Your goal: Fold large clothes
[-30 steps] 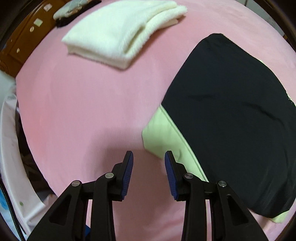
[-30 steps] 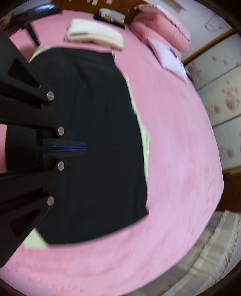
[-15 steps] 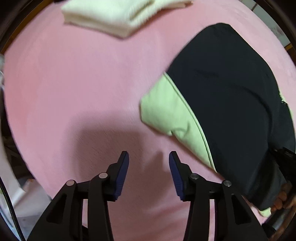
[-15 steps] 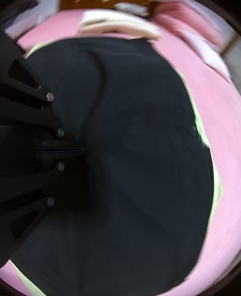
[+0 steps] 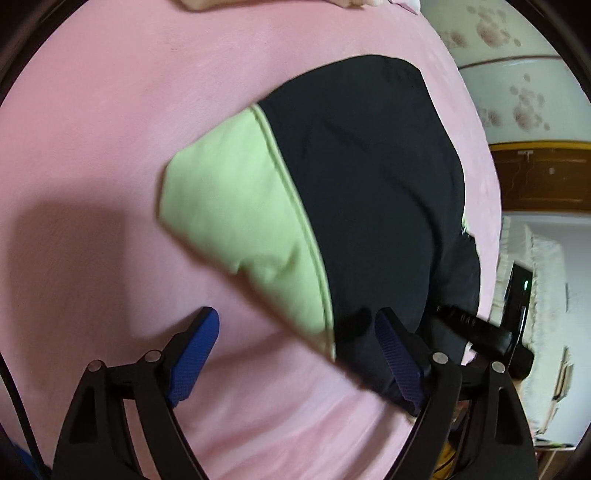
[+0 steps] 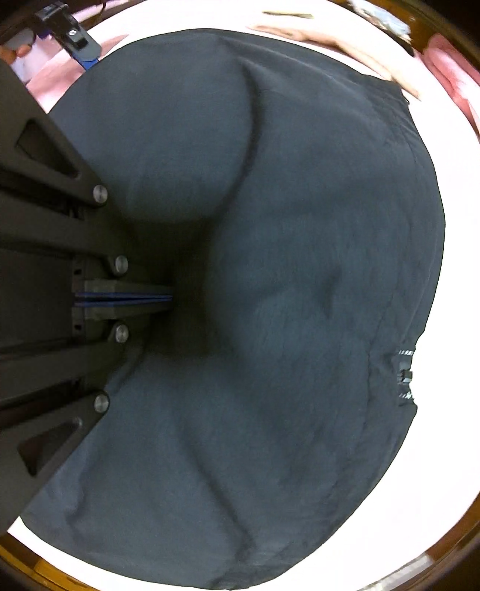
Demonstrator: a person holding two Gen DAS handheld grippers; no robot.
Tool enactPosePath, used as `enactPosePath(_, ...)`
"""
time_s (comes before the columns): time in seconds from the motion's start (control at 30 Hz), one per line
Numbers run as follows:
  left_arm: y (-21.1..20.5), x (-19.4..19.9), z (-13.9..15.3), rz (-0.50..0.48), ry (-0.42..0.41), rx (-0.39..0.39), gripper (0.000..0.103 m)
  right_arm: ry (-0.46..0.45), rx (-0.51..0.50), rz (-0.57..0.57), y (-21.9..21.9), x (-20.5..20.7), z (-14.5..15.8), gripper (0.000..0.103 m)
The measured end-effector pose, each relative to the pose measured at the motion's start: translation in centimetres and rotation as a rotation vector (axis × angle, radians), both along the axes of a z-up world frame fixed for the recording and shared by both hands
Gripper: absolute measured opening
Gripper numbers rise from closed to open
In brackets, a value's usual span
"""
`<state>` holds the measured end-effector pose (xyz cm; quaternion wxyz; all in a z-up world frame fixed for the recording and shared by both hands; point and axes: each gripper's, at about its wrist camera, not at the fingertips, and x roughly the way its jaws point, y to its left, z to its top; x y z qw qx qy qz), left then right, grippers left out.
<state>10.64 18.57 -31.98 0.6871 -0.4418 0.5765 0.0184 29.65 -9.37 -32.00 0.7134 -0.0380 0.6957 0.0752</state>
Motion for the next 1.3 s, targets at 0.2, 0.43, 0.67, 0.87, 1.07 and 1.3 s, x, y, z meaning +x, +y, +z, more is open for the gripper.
enactPosePath(0.2, 1.0, 3.9, -1.6, 0.009, 0.007, -0.036, 0.088, -0.013, -0.014, -0.041, 0.4, 0.0, 0.0, 0.000)
enactPosePath(0.43, -1.1, 6.8, -2.2, 0.028, 0.043, -0.013, 0.102, -0.070, 0.048, -0.101, -2.6, -1.8, 0.5, 0.001)
enactPosePath(0.67, 0.7, 4.0, -1.1, 0.214, -0.054, 0.033, 0.042, -0.103, 0.212, -0.207, -5.5, -3.1, -0.1, 0.001)
enactPosePath(0.87, 0.4, 3.0, 2.9, 0.198, -0.236, 0.043, 0.019, -0.145, 0.289, -0.204, -6.9, -3.8, -0.2, 0.001)
enactPosePath(1.07, -5.0, 3.0, 11.0, 0.063, -0.504, 0.155, 0.013, -0.172, 0.411, -0.214, -9.8, -4.5, -0.7, 0.000)
enactPosePath(1.3, -14.8, 2.2, 18.1, -0.102, -0.701, 0.185, 0.012, -0.204, 0.589, -0.226, -14.7, -6.6, -1.2, 0.000)
